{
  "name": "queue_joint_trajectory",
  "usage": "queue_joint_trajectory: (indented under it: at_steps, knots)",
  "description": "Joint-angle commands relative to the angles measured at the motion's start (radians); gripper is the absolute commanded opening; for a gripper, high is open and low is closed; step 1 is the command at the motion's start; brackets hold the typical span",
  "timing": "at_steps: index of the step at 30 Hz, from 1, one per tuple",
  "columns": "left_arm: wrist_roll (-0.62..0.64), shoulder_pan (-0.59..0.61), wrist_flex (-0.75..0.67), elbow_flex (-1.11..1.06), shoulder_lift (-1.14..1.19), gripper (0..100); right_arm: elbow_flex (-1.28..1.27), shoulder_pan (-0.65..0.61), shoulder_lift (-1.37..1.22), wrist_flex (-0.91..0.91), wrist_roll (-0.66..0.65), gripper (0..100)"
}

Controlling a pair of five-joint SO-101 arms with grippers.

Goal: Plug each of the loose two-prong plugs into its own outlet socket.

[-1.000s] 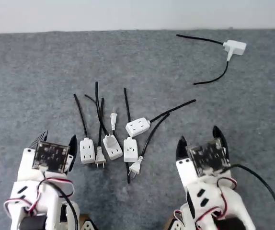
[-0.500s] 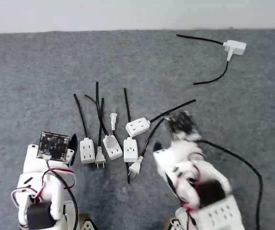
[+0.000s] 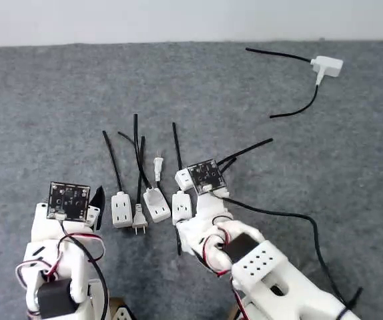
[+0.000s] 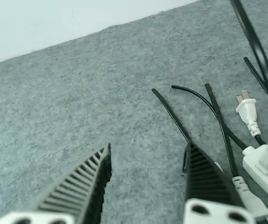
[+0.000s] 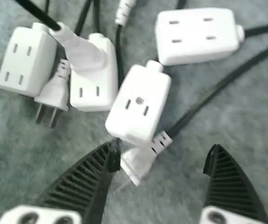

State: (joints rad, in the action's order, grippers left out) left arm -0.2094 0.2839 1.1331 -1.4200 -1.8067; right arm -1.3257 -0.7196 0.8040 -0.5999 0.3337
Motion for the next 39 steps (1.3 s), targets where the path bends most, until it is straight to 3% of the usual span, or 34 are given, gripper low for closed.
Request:
queue_joint_trajectory:
  at_steps: [1,7,17,23,25,30,35,39]
  knots:
    - [0.015,0.008,-0.041,0.005,-0.012,24,-0.061,-0.045,0.001,0.173,0.020,28.8]
    - [0.015,0.008,-0.040,0.005,-0.012,24,-0.133,-0.099,0.001,0.275,0.284,28.8]
    - [0.015,0.008,-0.035,0.005,-0.012,24,-0.147,-0.094,-0.004,0.266,0.272,28.5]
    - [0.017,0.008,-0.034,0.005,-0.012,24,-0.137,-0.028,0.001,0.193,0.275,28.2]
    - [0.017,0.008,-0.034,0.005,-0.012,24,-0.137,-0.018,0.001,0.191,0.275,24.0]
    - [0.017,0.008,-0.034,0.005,-0.012,24,-0.137,-0.008,0.001,0.197,0.241,0.0]
    - [0.017,0.008,-0.034,0.005,-0.012,24,-0.133,-0.010,-0.008,0.197,0.219,10.8]
    - [0.017,0.008,-0.034,0.005,-0.012,24,-0.135,-0.010,-0.008,0.186,0.219,11.1]
